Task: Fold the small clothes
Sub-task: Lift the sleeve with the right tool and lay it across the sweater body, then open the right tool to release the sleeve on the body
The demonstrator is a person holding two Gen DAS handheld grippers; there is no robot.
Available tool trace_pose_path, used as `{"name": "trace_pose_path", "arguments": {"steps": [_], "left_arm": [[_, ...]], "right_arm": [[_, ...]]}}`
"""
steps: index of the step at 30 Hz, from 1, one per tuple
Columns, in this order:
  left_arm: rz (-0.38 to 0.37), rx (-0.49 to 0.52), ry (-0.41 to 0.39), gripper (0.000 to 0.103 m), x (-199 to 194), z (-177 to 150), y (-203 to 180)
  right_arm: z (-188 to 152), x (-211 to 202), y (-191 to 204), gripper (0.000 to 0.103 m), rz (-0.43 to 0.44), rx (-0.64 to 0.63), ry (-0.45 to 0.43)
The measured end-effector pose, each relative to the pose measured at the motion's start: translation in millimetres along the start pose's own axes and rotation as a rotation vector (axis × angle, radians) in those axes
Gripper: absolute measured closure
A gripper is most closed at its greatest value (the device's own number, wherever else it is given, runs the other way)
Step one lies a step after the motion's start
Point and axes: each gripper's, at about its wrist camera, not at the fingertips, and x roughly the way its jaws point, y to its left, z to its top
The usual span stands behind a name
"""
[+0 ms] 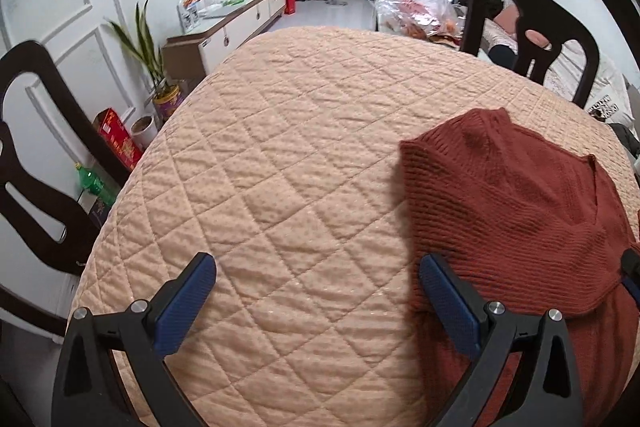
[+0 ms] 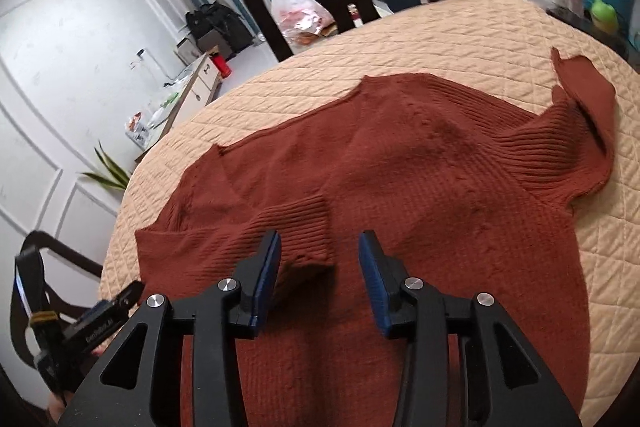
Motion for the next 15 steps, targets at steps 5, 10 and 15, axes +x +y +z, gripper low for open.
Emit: {"name": "trace_pose_path", "arguments": {"steps": [5, 10, 15], "left_arm": [[0.014, -0.008, 0.012, 0.000, 2, -2, 3], [0.025, -0.007, 0.018, 0.000, 1, -2, 3], [0.018, -0.030, -0.035, 0.000, -12, 7, 6]], "right_arm": [[3, 8, 2, 0.061, 0.022, -0.045, 0.047], [9, 16, 11, 0.061, 0.020, -0.117, 0.058], [16, 33, 5, 0.061, 0.073, -0.084, 0.131]]}}
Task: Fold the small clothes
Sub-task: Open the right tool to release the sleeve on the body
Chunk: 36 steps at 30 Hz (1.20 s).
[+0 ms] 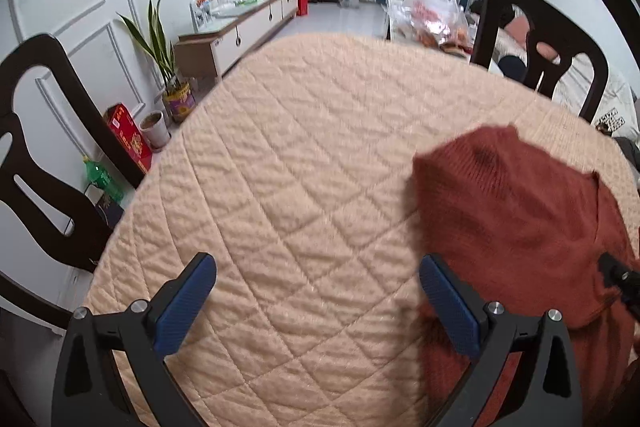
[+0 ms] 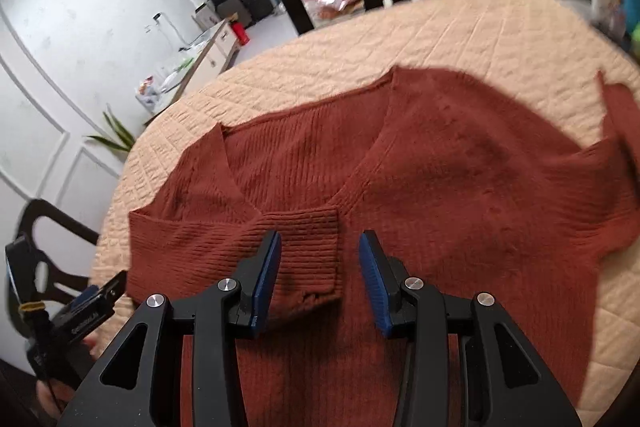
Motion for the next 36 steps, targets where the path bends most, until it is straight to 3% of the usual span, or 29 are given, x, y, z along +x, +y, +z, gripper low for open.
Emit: {"name": "trace_pose_path", "arguments": {"steps": [3, 7, 10, 11, 17, 21, 24, 28, 36], "left_arm": [[0.010, 0.010, -0.037, 0.000, -6, 8, -5], [-0.007, 0.026, -0.028, 0.000, 1, 14, -15], [0.007, 0.041, -0.012, 0.000, 11, 14, -21], [0.013, 0.051, -0.007, 0.000, 13, 14, -23], [0.032, -0.007, 0.017, 0.000, 25, 17, -13], [0.086, 0.020, 0.017, 0.000, 30, 15, -12], [0.071, -0.002, 0.027, 0.000, 34, 12, -8], [0.084, 0.016, 0.026, 0.000, 30, 12, -10], [0.033, 0.004, 0.003, 0.000, 6, 10, -4]], "right_arm": [[1, -1, 3, 0.061, 0.003, -0.034, -0.021], [4, 4, 8, 0.064, 0.019, -0.059, -0.006], [5, 5, 12, 0.095, 0.026, -0.089, -0.003], [5, 4, 14, 0.096, 0.028, -0.100, -0.009], [13, -12, 26, 0.097, 0.010, -0.174, -0.116], [20, 5, 27, 0.096, -0.023, -0.170, -0.056], [18, 17, 22, 0.095, -0.059, -0.173, -0.031], [15, 17, 23, 0.079, -0.096, -0.213, -0.051], [19, -23, 15, 0.079, -0.107, -0.228, -0.107]]}}
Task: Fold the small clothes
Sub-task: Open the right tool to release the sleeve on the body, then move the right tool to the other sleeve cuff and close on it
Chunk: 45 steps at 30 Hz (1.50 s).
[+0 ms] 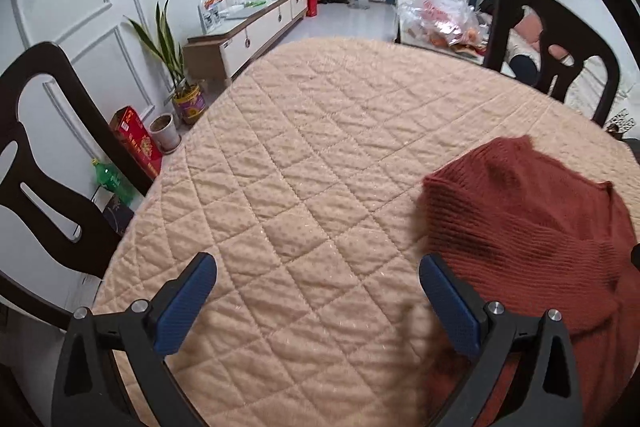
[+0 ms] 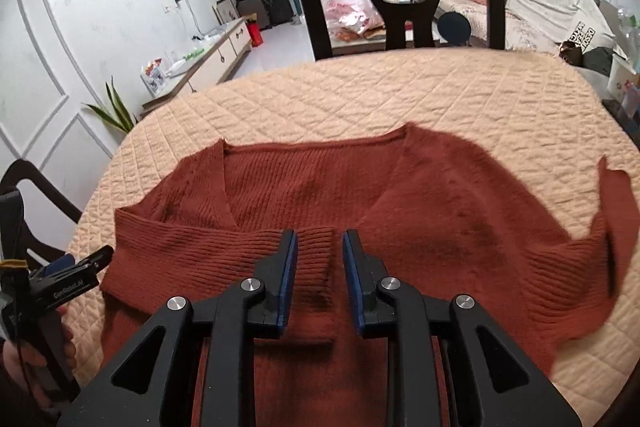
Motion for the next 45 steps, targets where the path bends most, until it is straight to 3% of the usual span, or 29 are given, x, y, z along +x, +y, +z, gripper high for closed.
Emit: {"name": "trace_pose_path", "arguments": {"steps": [4, 8, 10, 13, 19, 28, 35, 45], "left_arm": [[-0.058, 0.028, -0.048, 0.000, -31, 2, -4], [-0.165, 0.064, -0.063, 0.000, -63, 0, -20], [-0.199, 0.092, -0.076, 0.000, -79, 0, -33], [-0.255, 0.119, -0.086, 0.000, -98, -1, -51], [-0.358, 0.174, -0.063, 0.000, -112, -8, -98], [-0.424, 0.261, 0.017, 0.000, -80, -40, -164], [-0.445, 0.294, 0.081, 0.000, -50, -57, -184], [-0.406, 0.339, 0.019, 0.000, -49, -62, -188]], "right_arm": [[-3, -33, -19, 0.078, -0.044, -0.010, -0.044], [-5, -72, -42, 0.077, -0.074, 0.009, -0.091], [-4, -91, -51, 0.074, -0.091, 0.007, -0.116], [-1, -125, -73, 0.059, -0.108, 0.036, -0.158], [5, -156, -110, 0.057, -0.192, 0.073, -0.172], [-6, -113, -188, 0.057, -0.273, 0.244, -0.106], [-2, -61, -199, 0.057, -0.306, 0.230, -0.064], [21, -18, -197, 0.057, -0.321, 0.169, -0.020]]}}
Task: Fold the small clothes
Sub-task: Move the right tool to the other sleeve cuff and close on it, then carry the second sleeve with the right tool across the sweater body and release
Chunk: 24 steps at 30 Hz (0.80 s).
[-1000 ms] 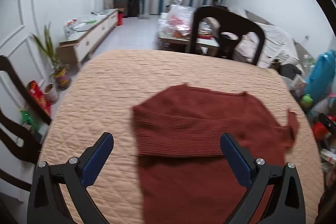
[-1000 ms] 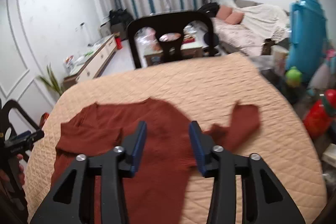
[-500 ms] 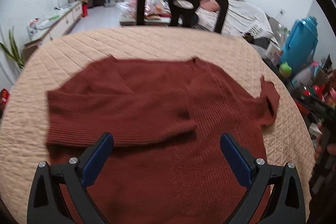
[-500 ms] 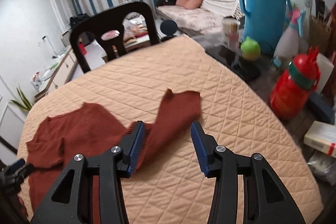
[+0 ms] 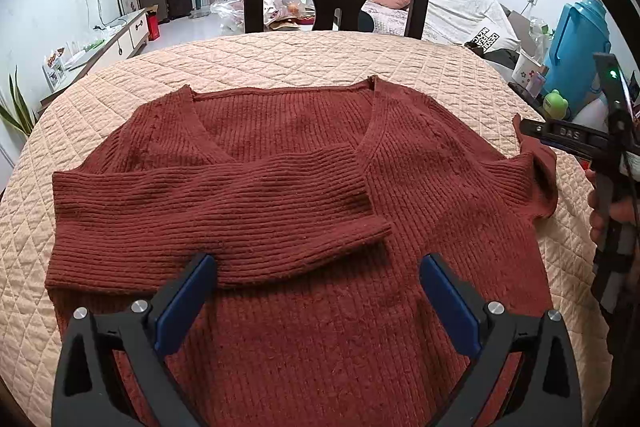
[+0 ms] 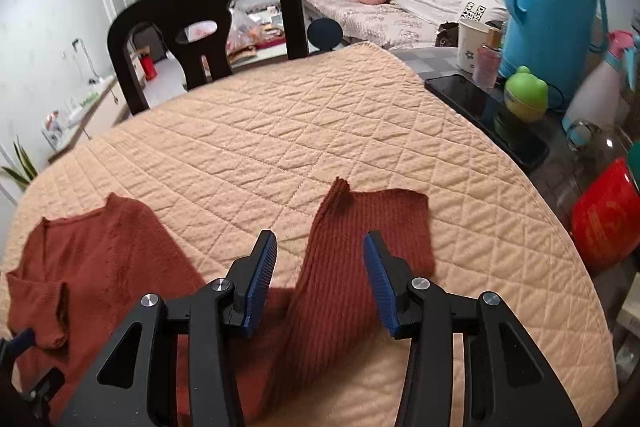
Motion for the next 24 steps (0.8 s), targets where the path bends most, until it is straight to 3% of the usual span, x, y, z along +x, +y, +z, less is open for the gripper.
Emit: {"name": "trace_pose_path", "arguments": {"steps": [8, 13, 16, 24], "left_arm": [[0.010, 0.001, -0.008, 0.000, 2, -1, -2], [0.016, 0.009, -0.008, 0.000, 2, -1, -2], [0.015, 0.003, -0.008, 0.000, 3, -1, -2], [-0.011, -0.032, -0.013, 0.000, 1, -1, 4]], "right_arm": [[-2, 17, 5, 0.057, -0.082, -0.028, 0.034], [-1, 16, 0, 0.082, -0.119, -0.020, 0.023], [-1, 8, -5, 0.093, -0.101, 0.002, 0.001], [-9, -34, -20, 0.094, 0.089, 0.093, -0.117]]}}
